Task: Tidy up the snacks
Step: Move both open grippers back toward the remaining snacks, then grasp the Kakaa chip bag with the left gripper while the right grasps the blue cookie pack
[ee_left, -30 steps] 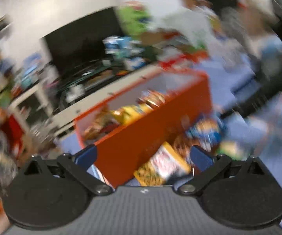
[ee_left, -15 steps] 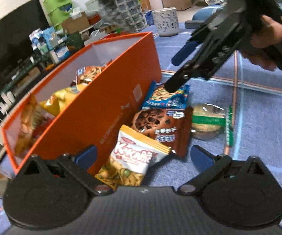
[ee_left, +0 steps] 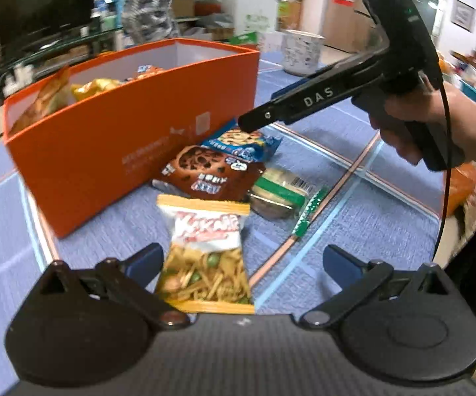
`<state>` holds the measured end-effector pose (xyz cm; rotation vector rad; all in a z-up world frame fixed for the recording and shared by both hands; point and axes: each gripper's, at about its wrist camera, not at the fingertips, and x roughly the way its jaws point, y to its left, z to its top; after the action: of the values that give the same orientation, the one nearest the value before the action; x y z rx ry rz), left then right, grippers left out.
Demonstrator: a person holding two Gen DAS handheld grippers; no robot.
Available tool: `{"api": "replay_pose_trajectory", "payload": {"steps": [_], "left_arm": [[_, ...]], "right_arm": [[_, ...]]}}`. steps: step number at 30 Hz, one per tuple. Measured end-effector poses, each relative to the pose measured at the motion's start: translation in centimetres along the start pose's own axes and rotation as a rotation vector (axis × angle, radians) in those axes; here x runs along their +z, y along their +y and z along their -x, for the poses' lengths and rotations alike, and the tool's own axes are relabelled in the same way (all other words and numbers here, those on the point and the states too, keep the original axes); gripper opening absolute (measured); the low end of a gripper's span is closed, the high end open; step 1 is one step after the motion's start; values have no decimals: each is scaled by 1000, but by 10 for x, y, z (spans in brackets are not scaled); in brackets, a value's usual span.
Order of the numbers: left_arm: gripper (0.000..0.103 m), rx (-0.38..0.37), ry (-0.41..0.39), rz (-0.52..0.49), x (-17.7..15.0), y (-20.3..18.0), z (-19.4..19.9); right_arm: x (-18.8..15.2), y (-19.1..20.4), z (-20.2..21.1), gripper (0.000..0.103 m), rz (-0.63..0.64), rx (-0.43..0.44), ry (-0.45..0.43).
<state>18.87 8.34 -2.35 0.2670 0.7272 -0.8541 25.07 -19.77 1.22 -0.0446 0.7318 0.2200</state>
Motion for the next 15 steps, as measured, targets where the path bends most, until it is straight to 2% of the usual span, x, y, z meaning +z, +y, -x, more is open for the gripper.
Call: {"api": "replay_pose_trajectory", "payload": {"steps": [5, 6, 8, 11, 13, 15], "left_arm": [[102, 200, -14, 102, 7, -9, -4], [102, 215, -23, 96, 10, -10, -4], [102, 241, -46, 9, 11, -14, -2], [102, 260, 1, -118, 11, -20, -13], [102, 250, 21, -143, 8, -22, -22], [99, 220, 22, -125, 8, -22, -27]], "right_arm": [[-2, 5, -4, 70, -4, -15, -8], [-2, 7, -6, 68, -2, -13, -3], [-3, 11, -11, 64, 2, -20, 10], [-6, 17, -18, 63, 16, -19, 30], [-5, 19, -21, 63, 19, -11, 34], [-4, 22, -26, 63, 25, -11, 42]]}}
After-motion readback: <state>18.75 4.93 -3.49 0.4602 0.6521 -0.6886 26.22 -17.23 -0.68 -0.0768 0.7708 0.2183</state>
